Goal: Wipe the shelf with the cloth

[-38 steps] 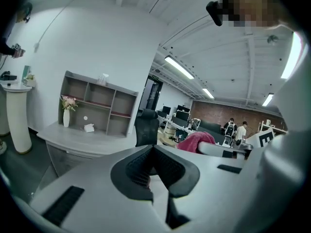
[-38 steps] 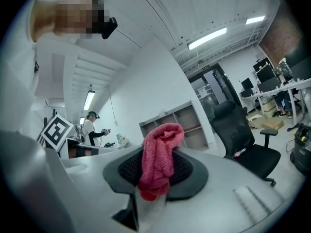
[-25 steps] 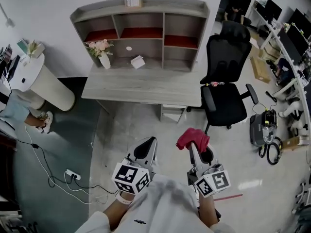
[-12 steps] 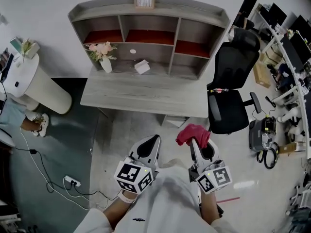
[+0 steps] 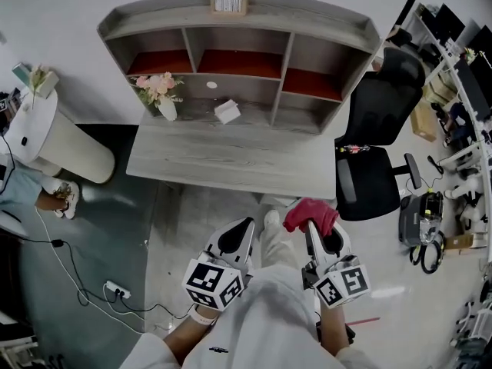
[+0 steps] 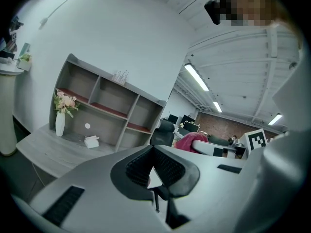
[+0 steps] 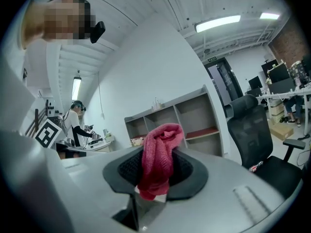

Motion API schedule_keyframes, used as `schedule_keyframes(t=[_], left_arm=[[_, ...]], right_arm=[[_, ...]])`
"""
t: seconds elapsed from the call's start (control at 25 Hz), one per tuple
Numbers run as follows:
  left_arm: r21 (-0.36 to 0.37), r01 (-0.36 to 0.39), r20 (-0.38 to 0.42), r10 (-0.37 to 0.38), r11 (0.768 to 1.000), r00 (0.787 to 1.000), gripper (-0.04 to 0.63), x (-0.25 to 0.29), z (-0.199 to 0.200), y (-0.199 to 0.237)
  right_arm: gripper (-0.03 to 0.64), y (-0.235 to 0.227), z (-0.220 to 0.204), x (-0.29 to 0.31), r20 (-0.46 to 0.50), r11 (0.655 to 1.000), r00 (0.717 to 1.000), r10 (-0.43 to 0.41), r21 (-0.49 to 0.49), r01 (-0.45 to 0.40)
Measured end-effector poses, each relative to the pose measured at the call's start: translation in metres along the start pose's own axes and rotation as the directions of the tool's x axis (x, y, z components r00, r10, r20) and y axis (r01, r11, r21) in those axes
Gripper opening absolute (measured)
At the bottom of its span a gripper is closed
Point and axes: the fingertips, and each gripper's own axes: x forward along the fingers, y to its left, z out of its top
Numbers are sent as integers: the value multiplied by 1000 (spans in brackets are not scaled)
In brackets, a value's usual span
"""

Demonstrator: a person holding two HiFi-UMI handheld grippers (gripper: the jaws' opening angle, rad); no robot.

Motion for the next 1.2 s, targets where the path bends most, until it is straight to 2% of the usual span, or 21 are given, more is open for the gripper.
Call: schedule_keyframes(t=[0.44,0.64,0.76,1.0,1.2], left_arm=[[70,-33,-7,34,997,999,6,128,66,20],[71,-82,25,80,994,996,6,180,97,29],[73,-112,35,110,991,993,6,208,105,34],[81,-158,43,155,984,987,6,233,118,39],[76,-199,63,194,977,979,6,244,132,52]], right_arm=[[107,-76,38,125,0,993,993,115,31,-115],[106,-112,67,168,22,984,984,177,14,-177],[106,-134,70,192,24,977,977,212,23,-212],[107,-147,76,223,14,960,960,279,36,-279],[106,-154,81,245,19,952,953,301,53,-302]])
